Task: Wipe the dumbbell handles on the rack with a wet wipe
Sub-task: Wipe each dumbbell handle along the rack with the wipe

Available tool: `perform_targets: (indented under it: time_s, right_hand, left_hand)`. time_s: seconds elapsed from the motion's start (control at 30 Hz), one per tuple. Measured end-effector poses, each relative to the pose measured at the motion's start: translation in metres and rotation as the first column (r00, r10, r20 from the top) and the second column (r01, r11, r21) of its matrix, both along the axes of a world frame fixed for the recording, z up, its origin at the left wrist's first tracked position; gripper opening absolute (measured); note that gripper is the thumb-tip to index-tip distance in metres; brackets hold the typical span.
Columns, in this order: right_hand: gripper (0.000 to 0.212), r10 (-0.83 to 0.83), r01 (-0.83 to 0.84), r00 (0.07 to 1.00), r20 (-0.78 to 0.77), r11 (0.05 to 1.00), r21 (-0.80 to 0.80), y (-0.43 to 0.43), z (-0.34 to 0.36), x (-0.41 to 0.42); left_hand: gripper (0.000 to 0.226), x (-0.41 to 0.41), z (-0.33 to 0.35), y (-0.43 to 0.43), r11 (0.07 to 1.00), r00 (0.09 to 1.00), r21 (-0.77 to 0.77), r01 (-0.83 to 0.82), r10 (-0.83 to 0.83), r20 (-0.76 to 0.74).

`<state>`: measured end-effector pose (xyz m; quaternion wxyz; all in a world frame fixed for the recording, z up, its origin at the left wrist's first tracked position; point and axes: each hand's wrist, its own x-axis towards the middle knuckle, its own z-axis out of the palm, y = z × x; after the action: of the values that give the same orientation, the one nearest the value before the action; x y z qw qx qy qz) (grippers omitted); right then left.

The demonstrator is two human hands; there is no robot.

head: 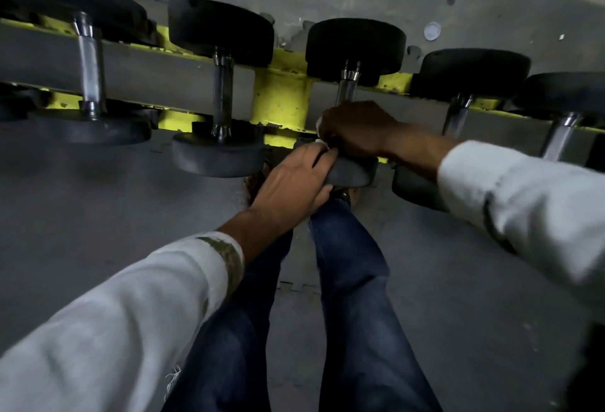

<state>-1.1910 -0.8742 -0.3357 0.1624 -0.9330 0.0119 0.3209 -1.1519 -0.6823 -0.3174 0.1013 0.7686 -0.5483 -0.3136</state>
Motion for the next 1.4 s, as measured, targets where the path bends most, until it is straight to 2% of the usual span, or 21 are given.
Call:
perform_targets:
  time_s: [0.1, 0.17, 0.27, 0.4, 0.53, 0.57, 0.6, 0.63, 0.67, 0.7, 0.77, 0.83, 0.87, 0.9, 0.97, 1.1, 1.13, 1.17, 1.27, 1.33, 1.4]
  right_hand:
    - [0.025, -0.117, 0.111, 0.977, 0.177, 0.993, 0.04, 0.0, -0.004, -0.038]
    - [0.039, -0.286, 0.28, 0.94, 0.188, 0.958, 0.059, 0.003, -0.008, -0.048]
    - [0.046, -0.584, 0.578, 0.809, 0.072, 0.812, 0.083, 0.006, -0.012, -0.05]
    - [0.027, -0.708, 0.708, 0.701, -0.088, 0.705, -0.033, 0.009, -0.021, -0.046]
    - [0.029, -0.795, 0.852, 0.52, -0.312, 0.51, 0.119, -0.006, -0.035, -0.031]
    - [0.025, -0.838, 0.92, 0.39, -0.382, 0.337, 0.201, -0.01, -0.037, -0.028]
    - [0.023, -0.846, 0.956, 0.191, -0.498, 0.044, 0.291, -0.014, -0.037, -0.026]
    - [0.024, -0.778, 0.899, -0.005, -0.628, -0.278, 0.337, -0.015, -0.04, -0.025]
    - [0.027, -0.692, 0.791, -0.094, -0.716, -0.488, 0.369, -0.016, -0.045, -0.023]
    - [0.03, -0.607, 0.661, -0.134, -0.783, -0.643, 0.386, -0.018, -0.052, -0.018]
    - [0.035, -0.57, 0.538, -0.166, -0.805, -0.736, 0.41, -0.019, -0.052, -0.004]
    - [0.036, -0.638, 0.531, -0.182, -0.748, -0.704, 0.471, -0.021, -0.06, 0.004]
    - [0.035, -0.757, 0.619, -0.207, -0.619, -0.592, 0.517, -0.02, -0.06, 0.006]
    - [0.031, -0.818, 0.673, -0.174, -0.548, -0.505, 0.54, -0.018, -0.057, 0.007]
    - [0.02, -0.907, 0.796, -0.158, -0.391, -0.351, 0.493, -0.007, -0.041, 0.01]
    - [0.011, -0.951, 0.861, -0.294, 0.089, -0.223, 0.457, 0.007, -0.037, 0.004]
    - [0.017, -0.95, 0.889, -0.213, 0.229, -0.091, 0.449, 0.009, -0.04, -0.001]
    - [0.021, -0.939, 0.908, -0.072, 0.336, 0.077, 0.411, 0.011, -0.041, -0.006]
    - [0.027, -0.763, 0.798, 0.432, 0.48, 0.572, 0.191, 0.01, -0.039, -0.016]
    - [0.032, -0.565, 0.678, 0.604, 0.562, 0.735, 0.012, -0.001, -0.036, -0.02]
    - [0.034, -0.379, 0.561, 0.667, 0.641, 0.822, -0.097, -0.009, -0.037, -0.023]
  left_hand:
    - [0.068, -0.001, 0.0, 0.001, 1.0, 1.0, -0.001, -0.014, 0.014, -0.001]
    - [0.068, -0.001, 0.002, -0.001, 1.0, 1.0, 0.008, -0.01, 0.01, -0.011]
    - [0.067, 0.001, 0.003, -0.001, 1.0, 1.0, 0.006, -0.005, 0.006, -0.027]
    - [0.066, 0.004, 0.005, -0.001, 1.0, 0.999, 0.015, 0.015, -0.014, -0.034]
    - [0.066, 0.007, 0.004, 0.0, 0.999, 0.998, 0.013, 0.041, -0.04, -0.043]
    - [0.067, 0.007, 0.003, 0.0, 0.999, 0.998, 0.009, 0.048, -0.047, -0.044]
    - [0.067, 0.008, 0.002, 0.001, 0.999, 0.998, 0.005, 0.053, -0.053, -0.047]
    - [0.067, 0.008, 0.002, 0.001, 0.999, 0.997, 0.0, 0.053, -0.053, -0.049]
    - [0.067, 0.008, 0.001, 0.001, 0.999, 0.997, -0.004, 0.051, -0.051, -0.05]
    - [0.067, 0.009, 0.001, 0.001, 0.999, 0.998, -0.006, 0.046, -0.047, -0.05]
    - [0.067, 0.008, 0.002, 0.001, 0.999, 0.998, -0.003, 0.036, -0.037, -0.051]
    - [0.067, 0.006, 0.004, 0.0, 1.0, 0.998, 0.004, 0.027, -0.027, -0.06]
    - [0.067, 0.005, 0.004, 0.0, 1.0, 0.998, 0.008, 0.026, -0.025, -0.063]
    - [0.067, 0.005, 0.004, -0.001, 1.0, 0.998, 0.011, 0.027, -0.026, -0.062]
    - [0.066, 0.006, 0.003, -0.001, 0.999, 0.998, 0.012, 0.03, -0.029, -0.062]
    - [0.066, 0.007, 0.002, -0.001, 0.999, 0.997, 0.015, 0.035, -0.034, -0.064]
    - [0.066, 0.007, 0.002, -0.001, 0.999, 0.997, 0.017, 0.032, -0.031, -0.067]
    - [0.067, 0.007, 0.002, -0.001, 0.999, 0.997, 0.019, 0.029, -0.028, -0.071]
    - [0.068, 0.007, 0.002, 0.0, 0.999, 0.997, 0.019, 0.029, -0.028, -0.068]
    - [0.068, 0.006, 0.003, 0.0, 0.999, 0.998, 0.018, 0.029, -0.028, -0.056]
    - [0.067, 0.006, 0.003, 0.0, 0.999, 0.998, 0.015, 0.029, -0.029, -0.052]
